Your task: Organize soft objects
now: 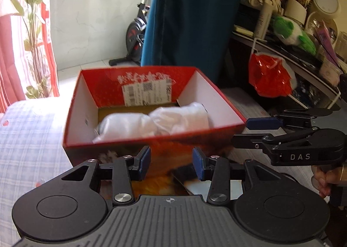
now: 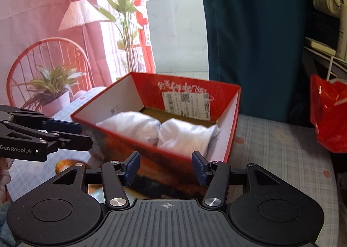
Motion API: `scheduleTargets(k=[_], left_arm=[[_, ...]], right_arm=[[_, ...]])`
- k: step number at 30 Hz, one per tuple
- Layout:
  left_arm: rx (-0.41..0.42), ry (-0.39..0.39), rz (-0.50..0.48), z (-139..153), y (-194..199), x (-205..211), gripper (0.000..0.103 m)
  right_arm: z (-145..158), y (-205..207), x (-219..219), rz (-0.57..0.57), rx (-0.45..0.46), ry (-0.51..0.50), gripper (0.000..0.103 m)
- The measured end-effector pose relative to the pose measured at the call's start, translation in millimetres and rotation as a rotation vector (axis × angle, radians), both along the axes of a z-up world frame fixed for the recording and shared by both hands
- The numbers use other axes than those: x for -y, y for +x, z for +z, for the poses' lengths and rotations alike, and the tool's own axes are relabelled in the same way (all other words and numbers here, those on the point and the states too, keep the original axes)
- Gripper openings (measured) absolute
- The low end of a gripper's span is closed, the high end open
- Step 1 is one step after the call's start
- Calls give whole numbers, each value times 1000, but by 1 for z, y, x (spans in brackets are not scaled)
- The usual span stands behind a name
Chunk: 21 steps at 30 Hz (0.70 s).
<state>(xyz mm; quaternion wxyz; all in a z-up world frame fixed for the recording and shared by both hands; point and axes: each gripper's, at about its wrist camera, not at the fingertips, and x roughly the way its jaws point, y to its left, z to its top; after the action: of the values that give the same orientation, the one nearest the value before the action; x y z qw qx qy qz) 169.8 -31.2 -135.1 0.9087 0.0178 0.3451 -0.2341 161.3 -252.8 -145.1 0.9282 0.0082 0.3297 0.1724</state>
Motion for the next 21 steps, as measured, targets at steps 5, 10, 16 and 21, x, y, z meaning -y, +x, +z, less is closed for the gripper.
scheduleTargets(k=[5,10,16,21], left_arm=[[-59,-17,-21,-19,-10,4,44],[-86,-23,-40,-32,-15,7,44],[-131,-57,-35,-48,-14,5,40],[-164,-68,-50,-61,-14,10,40]], right_arm=[[-21,-26,-4,16,-36,8,49],[-47,-49,-13,43,-59,-3,48],[-74,-71,-26,36,-49,-17,45],[-83,-77,-25,22,-11,8,45]])
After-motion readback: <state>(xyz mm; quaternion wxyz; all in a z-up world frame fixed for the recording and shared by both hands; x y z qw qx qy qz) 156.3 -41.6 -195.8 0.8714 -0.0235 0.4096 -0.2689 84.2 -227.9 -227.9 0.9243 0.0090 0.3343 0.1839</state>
